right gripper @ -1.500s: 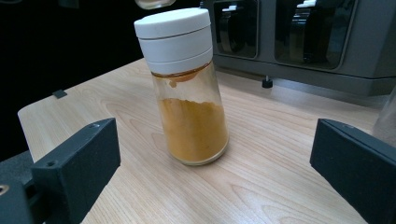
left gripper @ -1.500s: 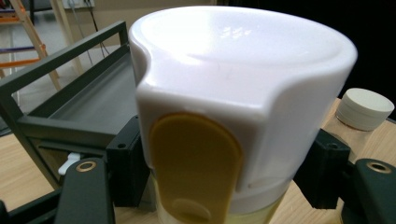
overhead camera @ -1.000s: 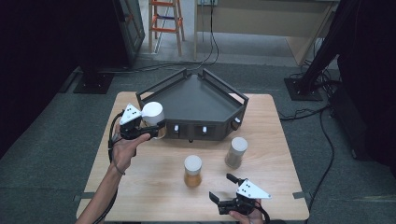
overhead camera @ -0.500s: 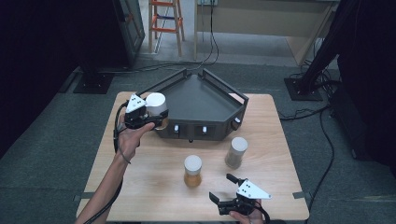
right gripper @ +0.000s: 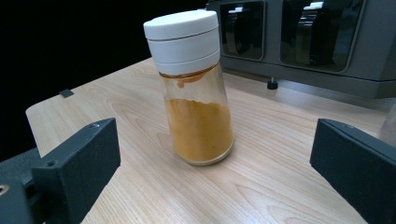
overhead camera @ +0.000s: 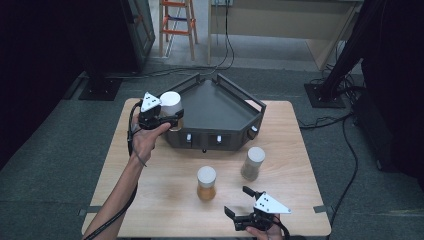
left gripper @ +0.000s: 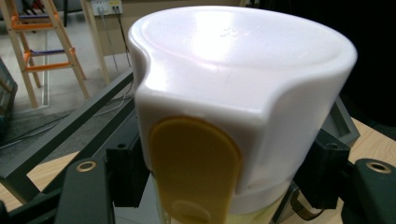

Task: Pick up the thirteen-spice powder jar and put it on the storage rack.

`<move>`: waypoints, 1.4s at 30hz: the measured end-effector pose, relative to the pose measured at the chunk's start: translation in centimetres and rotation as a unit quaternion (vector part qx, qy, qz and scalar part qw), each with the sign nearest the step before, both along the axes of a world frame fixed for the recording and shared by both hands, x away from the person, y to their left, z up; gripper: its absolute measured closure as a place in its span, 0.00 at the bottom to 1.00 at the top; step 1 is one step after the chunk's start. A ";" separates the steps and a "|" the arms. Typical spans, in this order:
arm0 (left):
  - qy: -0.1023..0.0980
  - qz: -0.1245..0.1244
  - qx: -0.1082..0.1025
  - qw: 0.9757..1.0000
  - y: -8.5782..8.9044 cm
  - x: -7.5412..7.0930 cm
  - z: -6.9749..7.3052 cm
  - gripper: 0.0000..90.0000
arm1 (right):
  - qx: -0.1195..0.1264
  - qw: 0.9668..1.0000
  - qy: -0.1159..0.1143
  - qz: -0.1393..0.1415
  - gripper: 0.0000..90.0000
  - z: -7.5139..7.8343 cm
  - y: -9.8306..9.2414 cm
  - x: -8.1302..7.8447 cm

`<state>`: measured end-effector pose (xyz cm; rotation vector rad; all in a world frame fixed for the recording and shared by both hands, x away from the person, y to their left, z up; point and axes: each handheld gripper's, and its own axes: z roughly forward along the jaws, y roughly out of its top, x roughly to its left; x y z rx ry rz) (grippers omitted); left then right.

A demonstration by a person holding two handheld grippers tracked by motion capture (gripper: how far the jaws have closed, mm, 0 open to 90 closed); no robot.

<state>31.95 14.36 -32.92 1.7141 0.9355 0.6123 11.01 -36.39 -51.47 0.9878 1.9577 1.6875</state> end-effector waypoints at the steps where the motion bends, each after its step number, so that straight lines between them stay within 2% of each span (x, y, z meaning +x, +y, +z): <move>1: 0.000 0.002 0.000 1.000 -0.2 0.3 0.0 0.34 | -0.001 1.000 0.000 0.001 0.02 0.0 0.0 0.0; 7: -0.002 0.009 0.006 1.000 -0.8 1.0 0.3 0.34 | -0.001 1.000 0.002 0.004 0.02 0.0 0.1 0.0; 12: -0.001 0.018 0.002 1.000 -1.0 1.5 0.2 0.34 | 0.000 1.000 0.002 0.005 0.02 0.0 0.1 0.0; 28: 0.003 0.042 -0.003 0.999 -1.3 3.3 -1.5 0.34 | 0.003 1.000 0.001 0.008 0.02 0.0 0.0 0.1; 31: 0.002 0.044 -0.011 0.999 -1.2 3.5 -1.8 0.34 | 0.003 1.000 0.001 0.009 0.02 0.0 0.0 0.1; 34: 0.000 0.047 -0.001 0.999 -1.7 3.7 -2.0 0.34 | 0.003 1.000 0.001 0.009 0.02 0.0 0.0 0.1; 42: 0.003 0.048 -0.003 0.999 -2.0 4.1 -2.5 0.34 | 0.004 1.000 0.000 0.010 0.02 0.0 0.0 0.0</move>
